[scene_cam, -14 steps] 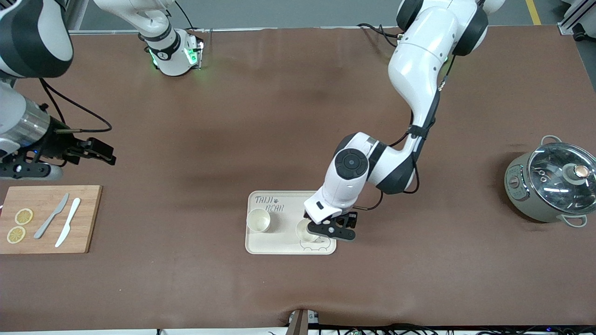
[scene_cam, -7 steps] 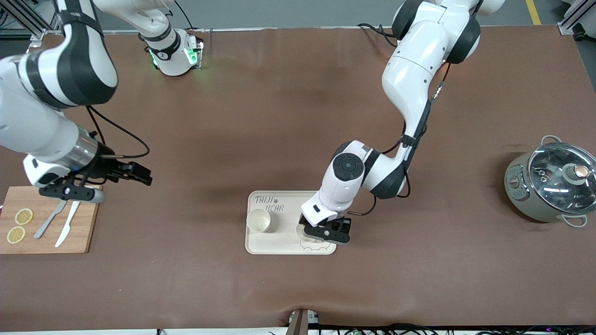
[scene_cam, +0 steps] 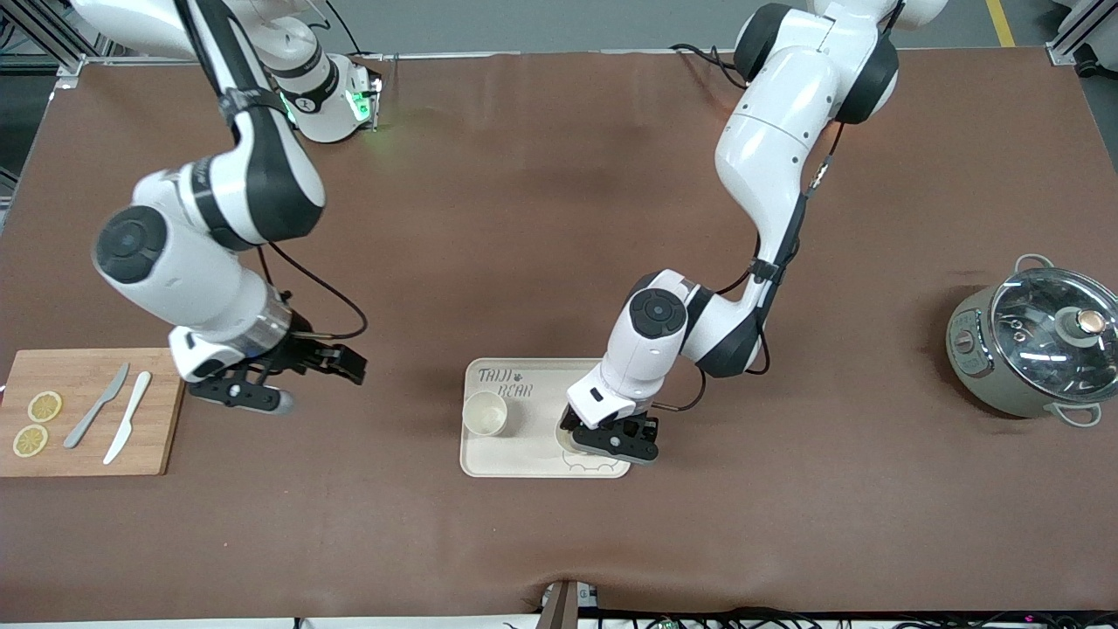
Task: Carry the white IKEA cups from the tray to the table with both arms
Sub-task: 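Lower the left gripper over a cup while the right gripper reaches the other, then close the left gripper and the right gripper on the two cups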
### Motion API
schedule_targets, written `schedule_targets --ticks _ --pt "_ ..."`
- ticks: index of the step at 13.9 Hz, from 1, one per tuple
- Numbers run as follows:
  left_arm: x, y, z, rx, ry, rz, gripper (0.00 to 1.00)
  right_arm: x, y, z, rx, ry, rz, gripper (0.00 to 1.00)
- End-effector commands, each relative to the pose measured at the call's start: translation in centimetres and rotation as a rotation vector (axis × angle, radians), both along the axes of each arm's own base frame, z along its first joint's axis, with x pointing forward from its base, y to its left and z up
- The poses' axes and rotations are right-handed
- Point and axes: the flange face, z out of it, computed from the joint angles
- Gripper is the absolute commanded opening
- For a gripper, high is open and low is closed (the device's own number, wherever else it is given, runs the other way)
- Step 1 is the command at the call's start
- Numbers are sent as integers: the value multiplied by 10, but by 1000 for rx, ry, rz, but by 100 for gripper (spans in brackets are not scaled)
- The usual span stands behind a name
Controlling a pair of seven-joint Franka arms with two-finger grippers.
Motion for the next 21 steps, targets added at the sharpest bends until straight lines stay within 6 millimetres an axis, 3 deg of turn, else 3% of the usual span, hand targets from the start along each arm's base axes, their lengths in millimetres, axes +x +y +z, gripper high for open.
schedule_targets --ticks 1,5,9,10,11,13,18,21 --pt "0 -3 -6 10 -17 6 100 10 24 -24 11 0 -31 100" --pt "-2 -2 -12 17 -8 7 100 21 59 -73 8 -2 -40 100" --pt "-4 -2 -32 18 -2 7 100 30 84 -116 20 -40 -51 100" --pt "-5 -5 -33 -12 5 38 81 30 92 -125 25 -56 -46 100" --pt "-4 -5 -27 -41 12 98 1 29 98 -134 25 -59 -41 100" --pt "-6 -5 -34 -38 20 107 0 26 106 -148 19 -46 -37 100" --pt "-6 -3 -23 -35 25 118 0 23 124 -176 23 -49 -43 100" --pt "-2 13 12 6 72 138 0 16 135 -185 17 -37 -40 100"
